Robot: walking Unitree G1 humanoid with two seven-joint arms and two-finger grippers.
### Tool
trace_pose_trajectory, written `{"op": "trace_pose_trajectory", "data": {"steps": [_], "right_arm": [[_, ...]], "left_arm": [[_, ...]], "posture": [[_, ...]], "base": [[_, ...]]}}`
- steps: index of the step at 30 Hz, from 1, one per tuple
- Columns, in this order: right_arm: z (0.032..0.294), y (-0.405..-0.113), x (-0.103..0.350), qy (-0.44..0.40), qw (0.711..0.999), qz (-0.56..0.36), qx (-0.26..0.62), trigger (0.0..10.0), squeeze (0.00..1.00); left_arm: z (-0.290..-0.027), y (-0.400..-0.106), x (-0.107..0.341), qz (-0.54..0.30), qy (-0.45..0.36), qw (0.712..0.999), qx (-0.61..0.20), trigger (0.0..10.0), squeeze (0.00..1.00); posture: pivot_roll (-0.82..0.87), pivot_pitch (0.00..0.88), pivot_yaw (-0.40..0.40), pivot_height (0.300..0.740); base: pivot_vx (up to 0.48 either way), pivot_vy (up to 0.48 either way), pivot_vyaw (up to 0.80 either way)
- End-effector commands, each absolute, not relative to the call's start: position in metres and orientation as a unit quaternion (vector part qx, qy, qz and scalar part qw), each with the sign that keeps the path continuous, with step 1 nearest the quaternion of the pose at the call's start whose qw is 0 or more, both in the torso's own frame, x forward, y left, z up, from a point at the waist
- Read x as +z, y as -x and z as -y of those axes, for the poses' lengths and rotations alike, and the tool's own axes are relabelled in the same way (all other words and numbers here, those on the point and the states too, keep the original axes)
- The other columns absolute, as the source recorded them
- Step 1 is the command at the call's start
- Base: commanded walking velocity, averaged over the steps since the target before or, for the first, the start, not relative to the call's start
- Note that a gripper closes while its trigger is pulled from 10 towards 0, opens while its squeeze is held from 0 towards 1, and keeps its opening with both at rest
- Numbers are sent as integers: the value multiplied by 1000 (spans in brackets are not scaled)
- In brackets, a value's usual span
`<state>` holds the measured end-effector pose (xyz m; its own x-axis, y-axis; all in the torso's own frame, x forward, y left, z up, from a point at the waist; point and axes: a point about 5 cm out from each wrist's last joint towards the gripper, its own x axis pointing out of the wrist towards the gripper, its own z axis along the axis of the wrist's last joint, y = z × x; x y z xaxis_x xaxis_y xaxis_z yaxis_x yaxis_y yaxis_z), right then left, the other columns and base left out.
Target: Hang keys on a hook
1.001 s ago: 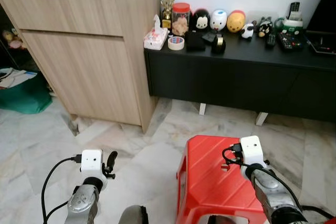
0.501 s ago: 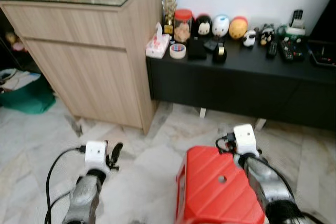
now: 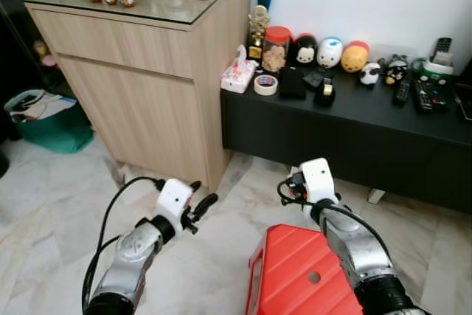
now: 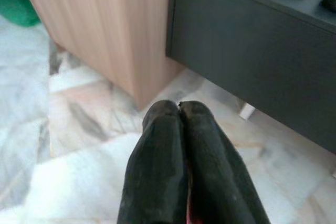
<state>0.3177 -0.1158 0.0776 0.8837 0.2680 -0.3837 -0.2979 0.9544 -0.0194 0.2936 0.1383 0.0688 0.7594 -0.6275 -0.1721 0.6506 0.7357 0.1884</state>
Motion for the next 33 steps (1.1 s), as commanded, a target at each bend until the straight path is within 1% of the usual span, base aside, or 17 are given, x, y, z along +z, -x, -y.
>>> {"op": "trace_pose_trajectory", "data": {"steps": [1, 4, 7, 15, 19, 22, 24, 27, 33], "right_arm": [[108, -317, 80, 40, 969, -192, 148, 10000, 0], [93, -313, 81, 31, 968, -196, 153, 10000, 0], [85, -311, 83, 25, 968, -197, 156, 10000, 0], [81, -312, 87, 24, 968, -201, 149, 10000, 0], [79, -315, 93, 21, 969, -194, 149, 10000, 0], [78, -314, 94, 20, 969, -195, 149, 10000, 0], [78, -314, 94, 18, 969, -196, 149, 10000, 0], [78, -313, 95, 16, 969, -196, 149, 10000, 0], [78, -312, 96, 13, 969, -196, 147, 10000, 0]], "left_arm": [[-128, -289, 66, -65, -130, 916, -373, 10000, 0], [-111, -286, 69, -68, -138, 899, -411, 10000, 0], [-100, -287, 71, -63, -159, 890, -423, 10000, 0], [-77, -285, 72, -79, -146, 881, -442, 10000, 0], [-69, -294, 73, -81, -149, 893, -416, 10000, 0], [-66, -295, 72, -86, -152, 891, -419, 10000, 0], [-64, -299, 72, -87, -146, 896, -409, 10000, 0], [-60, -302, 73, -86, -149, 897, -407, 10000, 0], [-59, -309, 72, -90, -149, 905, -389, 10000, 0]], "posture": [[6, 0, -55, 708], [8, 0, -56, 708], [7, 0, -52, 708], [0, 0, -44, 708], [-6, 0, -44, 708], [-9, 0, -43, 708], [-10, 0, -45, 708], [-10, 0, -45, 708], [-21, 0, -41, 708]], "base": [[0, 0, 0], [0, 0, 0], [0, 0, 0], [0, 0, 0], [0, 0, 0], [0, 0, 0], [0, 0, 0], [0, 0, 0], [0, 0, 0]]}}
